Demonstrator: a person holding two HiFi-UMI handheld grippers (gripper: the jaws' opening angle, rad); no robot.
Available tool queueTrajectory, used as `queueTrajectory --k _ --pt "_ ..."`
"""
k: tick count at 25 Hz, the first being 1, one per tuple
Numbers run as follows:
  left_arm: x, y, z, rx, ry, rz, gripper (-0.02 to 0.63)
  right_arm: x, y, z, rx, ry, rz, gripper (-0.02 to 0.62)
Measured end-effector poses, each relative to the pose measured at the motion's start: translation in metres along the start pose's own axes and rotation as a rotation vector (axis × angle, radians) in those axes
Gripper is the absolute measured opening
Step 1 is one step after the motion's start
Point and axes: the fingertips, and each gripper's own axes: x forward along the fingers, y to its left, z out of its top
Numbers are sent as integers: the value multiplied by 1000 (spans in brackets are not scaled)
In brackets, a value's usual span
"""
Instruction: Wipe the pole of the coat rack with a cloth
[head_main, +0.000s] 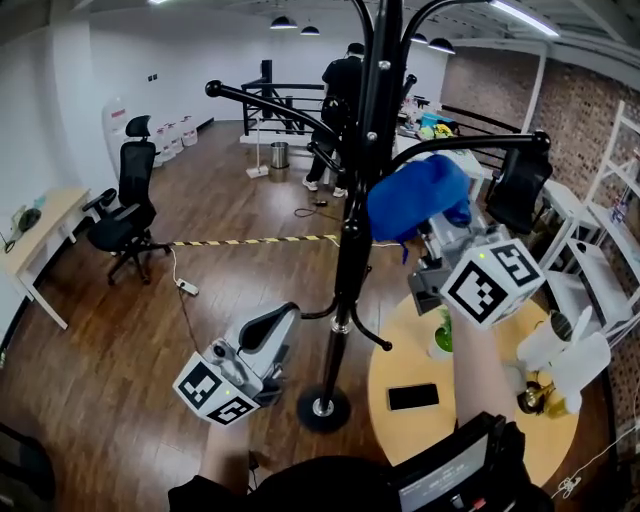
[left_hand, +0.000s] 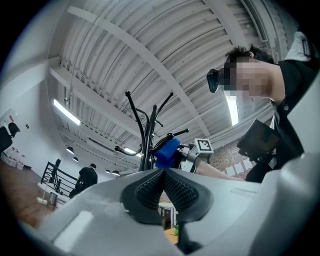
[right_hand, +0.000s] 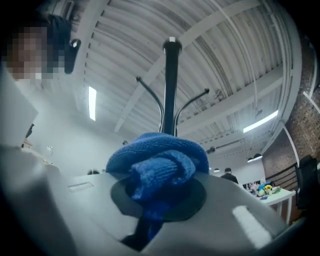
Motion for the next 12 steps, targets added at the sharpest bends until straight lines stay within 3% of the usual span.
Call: queueTrajectory --k 4,9,12 --pt "-5 -2 -2 -4 6 12 -8 -1 0 -100 64 200 3 23" --pt "-5 -3 -10 -18 29 21 -8 -32 3 -179 124 354 11 23" --pt "-2 -6 -15 -29 38 17 -8 -52 5 -237 148 517 11 23"
